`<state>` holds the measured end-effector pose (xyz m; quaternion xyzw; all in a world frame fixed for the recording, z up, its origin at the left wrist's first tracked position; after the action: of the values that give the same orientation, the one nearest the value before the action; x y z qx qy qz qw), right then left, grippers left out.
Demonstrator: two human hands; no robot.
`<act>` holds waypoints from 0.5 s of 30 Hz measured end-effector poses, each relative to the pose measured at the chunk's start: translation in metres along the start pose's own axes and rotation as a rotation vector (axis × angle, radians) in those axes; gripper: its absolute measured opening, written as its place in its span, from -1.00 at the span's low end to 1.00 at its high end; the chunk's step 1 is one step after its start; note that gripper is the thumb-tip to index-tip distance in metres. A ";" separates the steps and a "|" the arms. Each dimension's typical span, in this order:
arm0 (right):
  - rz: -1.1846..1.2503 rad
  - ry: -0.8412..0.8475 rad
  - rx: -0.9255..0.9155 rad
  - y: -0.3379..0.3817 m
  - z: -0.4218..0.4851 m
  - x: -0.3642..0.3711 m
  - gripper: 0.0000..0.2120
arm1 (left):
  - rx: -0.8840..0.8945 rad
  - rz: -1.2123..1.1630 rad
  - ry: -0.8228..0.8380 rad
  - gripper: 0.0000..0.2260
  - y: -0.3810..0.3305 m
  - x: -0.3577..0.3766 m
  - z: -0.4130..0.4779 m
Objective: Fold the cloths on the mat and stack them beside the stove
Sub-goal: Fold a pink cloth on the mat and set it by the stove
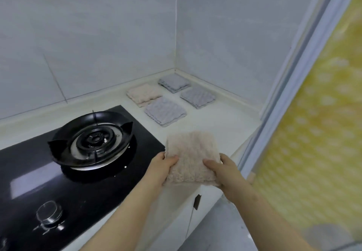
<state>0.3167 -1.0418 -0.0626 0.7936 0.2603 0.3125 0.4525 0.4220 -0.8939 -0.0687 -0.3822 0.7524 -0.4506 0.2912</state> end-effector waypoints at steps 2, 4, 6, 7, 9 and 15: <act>0.012 0.016 0.005 0.006 0.024 0.003 -0.73 | -0.012 -0.021 -0.003 -0.93 -0.010 0.004 0.023; 0.005 0.030 0.010 0.015 0.051 0.006 -0.73 | -0.024 -0.040 -0.023 -0.95 -0.019 0.006 0.044; -0.030 0.054 0.020 0.024 0.080 0.009 -0.74 | -0.029 -0.060 -0.054 -0.94 -0.027 0.009 0.064; -0.056 0.064 0.024 0.028 0.095 0.011 -0.75 | -0.027 -0.067 -0.074 -0.93 -0.031 0.010 0.073; -0.105 0.087 0.034 0.039 0.127 0.014 -0.76 | -0.022 -0.074 -0.118 -0.91 -0.042 0.012 0.093; -0.191 0.197 0.088 0.081 0.219 0.017 -0.76 | 0.001 -0.124 -0.219 -0.78 -0.079 0.033 0.158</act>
<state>0.4988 -1.1881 -0.0735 0.7497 0.3913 0.3328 0.4172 0.5525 -1.0172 -0.0678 -0.4748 0.6908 -0.4239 0.3432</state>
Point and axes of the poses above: each hand's wrist, its own z-axis towards the middle knuckle, its own x-axis out of the palm, y = z × x, the point moved 8 cm from there along z, towards the middle knuckle, and after that the axes turned 12 degrees about z, right-handed, at the moved point
